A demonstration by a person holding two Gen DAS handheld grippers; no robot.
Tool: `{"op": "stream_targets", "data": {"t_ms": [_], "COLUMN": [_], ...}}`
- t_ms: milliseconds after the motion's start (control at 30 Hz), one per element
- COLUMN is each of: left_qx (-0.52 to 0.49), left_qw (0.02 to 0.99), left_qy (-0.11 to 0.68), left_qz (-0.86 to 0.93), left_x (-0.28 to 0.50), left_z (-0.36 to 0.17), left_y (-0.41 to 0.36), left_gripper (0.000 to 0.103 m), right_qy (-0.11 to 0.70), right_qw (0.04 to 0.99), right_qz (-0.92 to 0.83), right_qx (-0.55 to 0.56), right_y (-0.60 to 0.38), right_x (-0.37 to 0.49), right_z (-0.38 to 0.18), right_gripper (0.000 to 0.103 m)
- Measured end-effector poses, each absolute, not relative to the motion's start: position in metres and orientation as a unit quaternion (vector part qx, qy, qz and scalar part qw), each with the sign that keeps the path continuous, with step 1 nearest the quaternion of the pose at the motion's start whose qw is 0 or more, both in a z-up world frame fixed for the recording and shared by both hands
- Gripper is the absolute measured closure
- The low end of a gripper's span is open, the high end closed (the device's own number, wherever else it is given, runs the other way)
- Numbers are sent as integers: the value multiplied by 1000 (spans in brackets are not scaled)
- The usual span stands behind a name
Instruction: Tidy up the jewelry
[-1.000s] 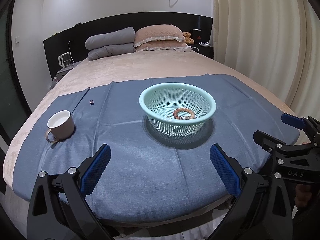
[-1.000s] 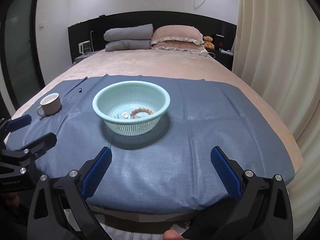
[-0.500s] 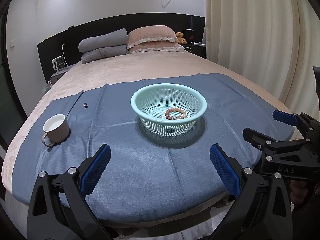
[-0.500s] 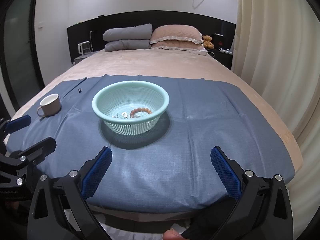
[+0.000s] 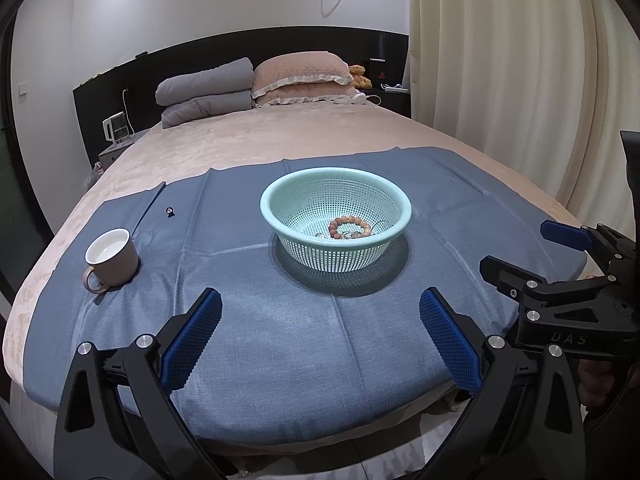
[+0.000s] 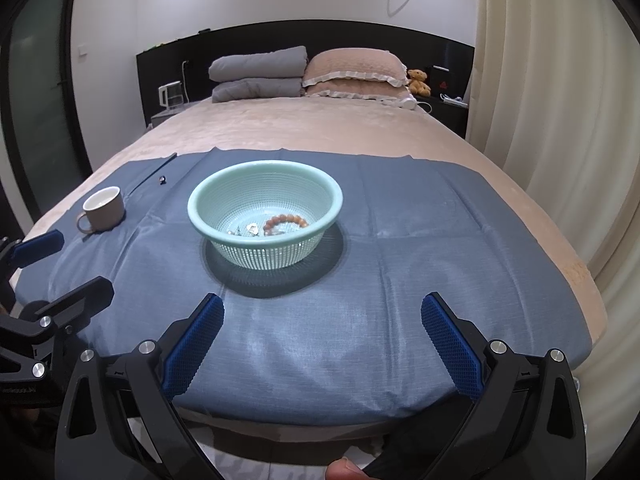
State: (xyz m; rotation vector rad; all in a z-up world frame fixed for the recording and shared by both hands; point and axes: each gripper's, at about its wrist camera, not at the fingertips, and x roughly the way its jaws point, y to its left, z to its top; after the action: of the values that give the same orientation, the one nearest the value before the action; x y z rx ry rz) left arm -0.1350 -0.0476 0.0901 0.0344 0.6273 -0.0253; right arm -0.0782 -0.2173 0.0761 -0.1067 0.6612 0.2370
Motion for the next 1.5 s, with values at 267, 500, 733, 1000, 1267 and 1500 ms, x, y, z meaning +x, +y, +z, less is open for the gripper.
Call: {"op": "stream_targets", "data": {"t_ms": [267, 500, 733, 1000, 1267, 1500], "left_qx": [8, 6, 7, 9, 9, 9], "left_qw": [950, 948, 948, 948, 947, 946], "left_qy": [313, 319, 318, 319, 320, 322], "left_qz": [-22, -19, -6, -21, -23, -22], "left_x": [-133, -131, -131, -130, -131, -130], "left_z": [91, 90, 90, 89, 88, 87], "left_y": [-46, -46, -45, -47, -47, -46], "left_gripper": [6, 6, 6, 6, 6, 6], "right_qy": [325, 325, 328, 329, 331, 331], "right_qw": [937, 936, 935, 935, 934, 934], "right_qz": [121, 122, 124, 123, 125, 125], "right_qx": [-52, -52, -51, -52, -51, -51], "right_y": [-216, -218, -216, -215, -215, -215], "right_x": [-77, -77, -79, -79, -79, -78], "right_z": [76, 76, 75, 75, 75, 75], "right_gripper": [8, 8, 8, 8, 8, 8]}}
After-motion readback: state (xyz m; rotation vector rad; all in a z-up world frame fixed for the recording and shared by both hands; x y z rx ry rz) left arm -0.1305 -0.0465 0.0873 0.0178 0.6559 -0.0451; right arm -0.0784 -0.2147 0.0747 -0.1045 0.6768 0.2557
